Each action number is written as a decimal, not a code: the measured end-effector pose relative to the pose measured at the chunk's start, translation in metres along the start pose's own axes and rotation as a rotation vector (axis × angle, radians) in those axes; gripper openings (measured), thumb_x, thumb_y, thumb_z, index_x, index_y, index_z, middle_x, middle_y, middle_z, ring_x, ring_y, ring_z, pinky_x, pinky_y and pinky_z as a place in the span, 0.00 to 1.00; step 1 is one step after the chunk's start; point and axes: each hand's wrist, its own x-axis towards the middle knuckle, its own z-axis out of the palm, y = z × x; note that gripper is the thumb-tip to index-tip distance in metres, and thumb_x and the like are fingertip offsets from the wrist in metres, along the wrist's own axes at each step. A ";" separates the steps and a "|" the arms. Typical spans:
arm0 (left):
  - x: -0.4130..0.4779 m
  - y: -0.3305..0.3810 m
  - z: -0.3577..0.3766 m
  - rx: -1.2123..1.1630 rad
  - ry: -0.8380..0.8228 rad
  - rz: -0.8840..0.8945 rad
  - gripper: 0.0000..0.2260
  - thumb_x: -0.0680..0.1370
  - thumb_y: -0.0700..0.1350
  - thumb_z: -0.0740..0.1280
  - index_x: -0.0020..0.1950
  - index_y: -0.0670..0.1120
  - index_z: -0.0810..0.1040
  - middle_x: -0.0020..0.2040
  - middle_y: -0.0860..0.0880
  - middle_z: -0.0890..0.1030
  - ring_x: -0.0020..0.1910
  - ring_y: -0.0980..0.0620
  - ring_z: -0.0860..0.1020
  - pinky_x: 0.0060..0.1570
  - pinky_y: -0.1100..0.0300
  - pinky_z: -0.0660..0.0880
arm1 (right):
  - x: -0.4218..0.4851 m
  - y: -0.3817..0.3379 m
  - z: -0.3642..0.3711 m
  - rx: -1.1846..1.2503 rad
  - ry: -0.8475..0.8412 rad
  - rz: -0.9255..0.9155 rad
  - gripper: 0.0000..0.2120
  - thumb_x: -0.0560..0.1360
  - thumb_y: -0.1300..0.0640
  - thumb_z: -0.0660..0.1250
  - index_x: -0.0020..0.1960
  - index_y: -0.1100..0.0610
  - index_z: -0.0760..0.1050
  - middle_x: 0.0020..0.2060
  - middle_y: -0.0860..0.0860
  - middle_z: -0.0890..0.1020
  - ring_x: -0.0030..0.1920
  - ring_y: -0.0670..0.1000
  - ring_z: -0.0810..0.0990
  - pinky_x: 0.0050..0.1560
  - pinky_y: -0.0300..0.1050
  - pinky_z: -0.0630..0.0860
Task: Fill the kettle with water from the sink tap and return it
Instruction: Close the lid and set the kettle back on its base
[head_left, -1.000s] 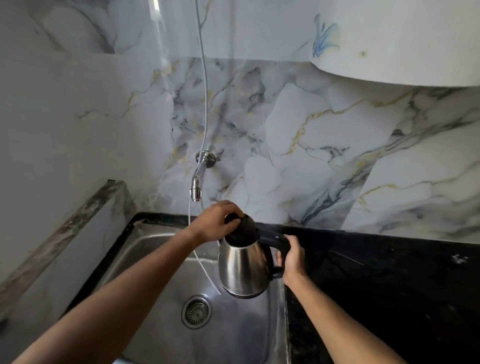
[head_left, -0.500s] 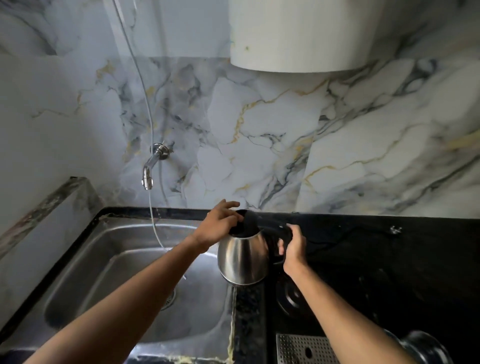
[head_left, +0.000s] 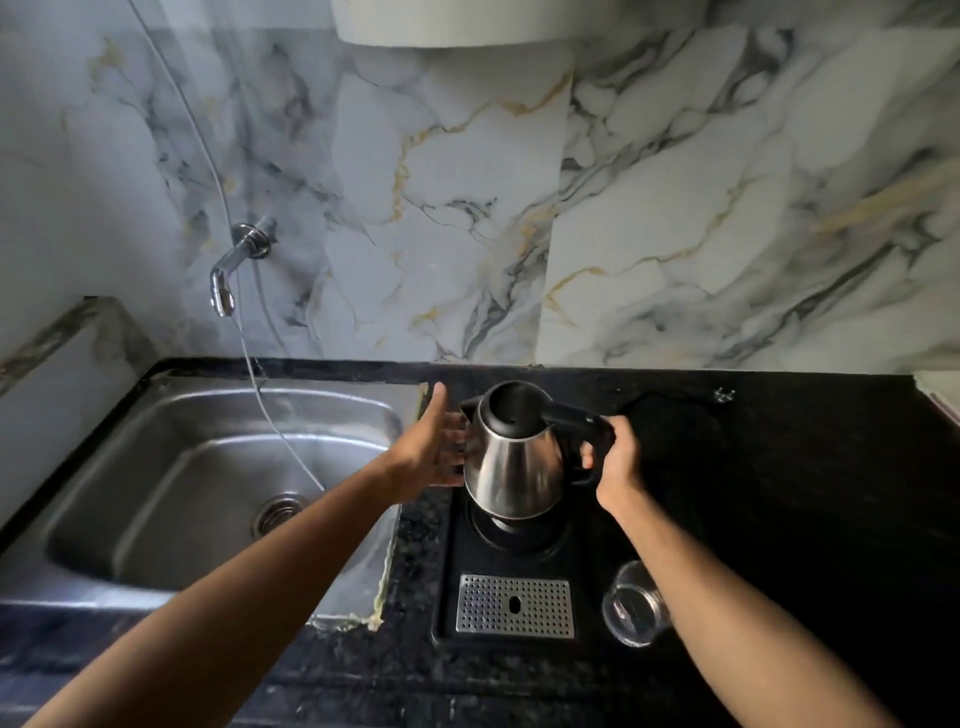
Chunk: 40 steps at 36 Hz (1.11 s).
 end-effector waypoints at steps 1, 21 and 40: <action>0.003 -0.005 0.002 -0.011 0.000 -0.009 0.38 0.71 0.77 0.50 0.62 0.49 0.74 0.54 0.48 0.81 0.52 0.48 0.81 0.47 0.47 0.79 | 0.000 0.002 -0.006 0.002 -0.011 0.010 0.16 0.71 0.49 0.61 0.29 0.56 0.73 0.19 0.50 0.71 0.20 0.48 0.66 0.20 0.41 0.60; 0.015 -0.037 -0.009 -0.037 0.025 -0.041 0.45 0.57 0.83 0.59 0.55 0.47 0.78 0.58 0.42 0.81 0.54 0.41 0.82 0.45 0.48 0.83 | -0.004 0.021 -0.028 -0.061 -0.076 0.108 0.22 0.72 0.49 0.57 0.22 0.52 0.72 0.19 0.48 0.72 0.21 0.46 0.67 0.23 0.40 0.62; 0.012 -0.039 -0.005 0.058 0.016 -0.074 0.50 0.56 0.84 0.59 0.59 0.44 0.76 0.57 0.45 0.79 0.54 0.42 0.82 0.49 0.47 0.83 | -0.010 0.022 -0.033 -0.158 -0.083 0.091 0.20 0.72 0.48 0.57 0.23 0.53 0.71 0.20 0.49 0.72 0.23 0.47 0.68 0.29 0.43 0.64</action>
